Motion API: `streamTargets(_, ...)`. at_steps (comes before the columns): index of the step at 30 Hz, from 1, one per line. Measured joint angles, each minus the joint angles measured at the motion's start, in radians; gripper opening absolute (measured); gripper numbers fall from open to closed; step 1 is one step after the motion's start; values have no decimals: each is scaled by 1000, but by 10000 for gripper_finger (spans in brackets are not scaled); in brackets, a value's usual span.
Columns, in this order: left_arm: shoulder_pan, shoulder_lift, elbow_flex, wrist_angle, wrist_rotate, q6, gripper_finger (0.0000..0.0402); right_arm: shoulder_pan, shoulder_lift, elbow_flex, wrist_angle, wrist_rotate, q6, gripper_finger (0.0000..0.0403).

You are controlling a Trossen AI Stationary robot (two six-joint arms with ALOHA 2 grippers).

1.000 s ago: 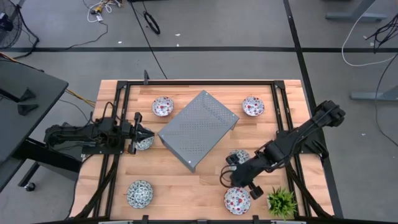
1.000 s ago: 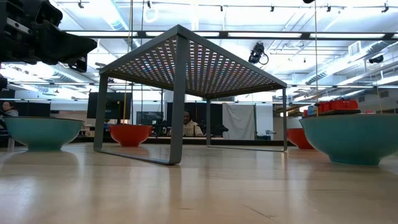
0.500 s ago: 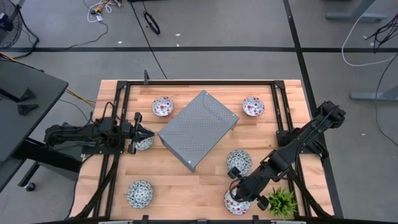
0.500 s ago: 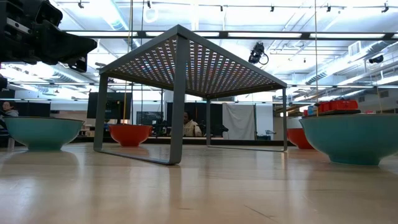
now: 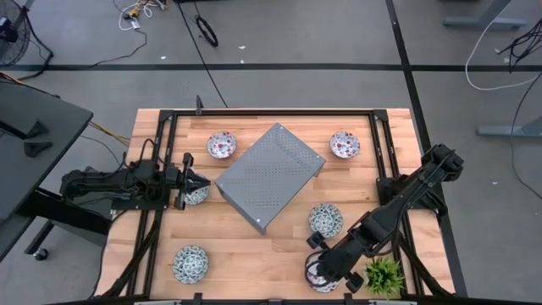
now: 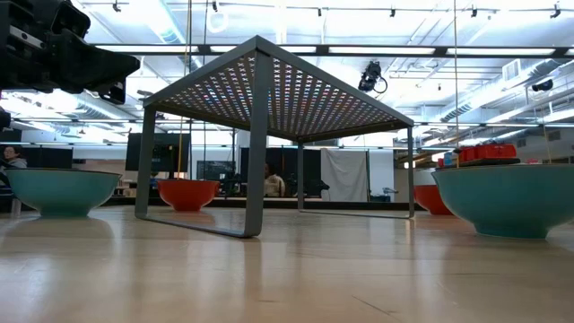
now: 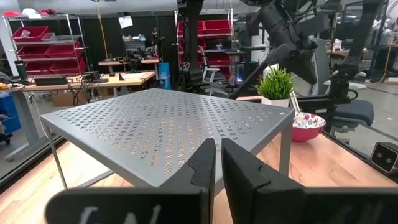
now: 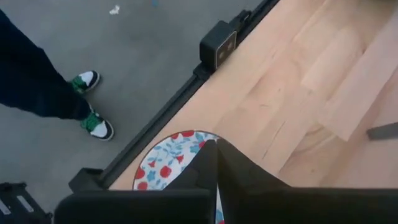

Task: Pick & Place Mini bowls
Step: Put the bottom red patterned bowl on the shelf

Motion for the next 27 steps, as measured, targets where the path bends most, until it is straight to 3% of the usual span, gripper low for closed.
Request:
streamTargets(15, 0, 0, 0, 0, 0, 0, 30, -53, 23, 8, -77, -4, -187, 19)
streamTargets(27, 0, 0, 0, 0, 0, 0, 30, -105, 45, 8, -95, -20, -276, 96)
